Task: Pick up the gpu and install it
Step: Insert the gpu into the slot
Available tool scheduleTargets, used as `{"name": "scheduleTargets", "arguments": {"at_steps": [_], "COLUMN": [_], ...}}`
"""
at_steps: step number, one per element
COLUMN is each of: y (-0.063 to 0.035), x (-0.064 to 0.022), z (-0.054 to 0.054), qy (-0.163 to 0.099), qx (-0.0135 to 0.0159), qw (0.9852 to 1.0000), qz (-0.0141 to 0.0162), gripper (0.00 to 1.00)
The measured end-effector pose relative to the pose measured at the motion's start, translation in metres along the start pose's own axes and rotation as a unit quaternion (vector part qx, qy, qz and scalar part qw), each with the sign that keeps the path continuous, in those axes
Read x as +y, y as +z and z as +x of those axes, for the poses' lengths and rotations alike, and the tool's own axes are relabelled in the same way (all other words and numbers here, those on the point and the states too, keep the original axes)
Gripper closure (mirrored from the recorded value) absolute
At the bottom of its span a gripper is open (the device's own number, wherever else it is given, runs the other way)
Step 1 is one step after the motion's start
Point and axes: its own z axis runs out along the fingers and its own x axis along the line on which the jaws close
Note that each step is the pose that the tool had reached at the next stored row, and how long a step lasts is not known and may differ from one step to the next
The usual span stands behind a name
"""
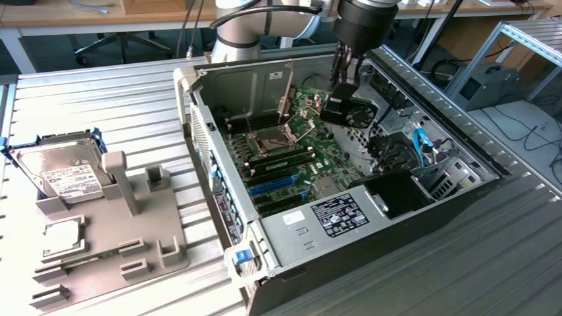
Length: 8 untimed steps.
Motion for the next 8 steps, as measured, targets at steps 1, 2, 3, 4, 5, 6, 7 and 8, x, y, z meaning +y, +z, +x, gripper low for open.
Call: {"name": "scheduleTargets", "arguments": {"at_steps": [1,2,3,4,5,6,7,8], "y": [0.0000,0.0000,0.0000,0.0001,0.0001,0.0002,0.0002,0.0002], "x": [0.0000,0.0000,0.0000,0.0000,0.0000,-0.0001,-0.0001,-0.0001], "z": [0.0000,0.0000,0.0000,0.0000,0.0000,0.0000,0.0000,0.0000], "qy": [-0.002,-0.005,-0.007,-0.010,-0.013,-0.015,-0.017,-0.020], "qx": [0.0001,0.0001,0.0002,0.0002,0.0003,0.0003,0.0004,0.0004], "qw": [1.0000,1.0000,1.0000,0.9999,0.9999,0.9999,0.9999,0.9998], "qz": [0.0000,-0.0001,-0.0001,-0.0001,-0.0001,-0.0002,-0.0002,-0.0002], "gripper": [0.73,0.73,0.73,0.73,0.73,0.73,0.73,0.73]}}
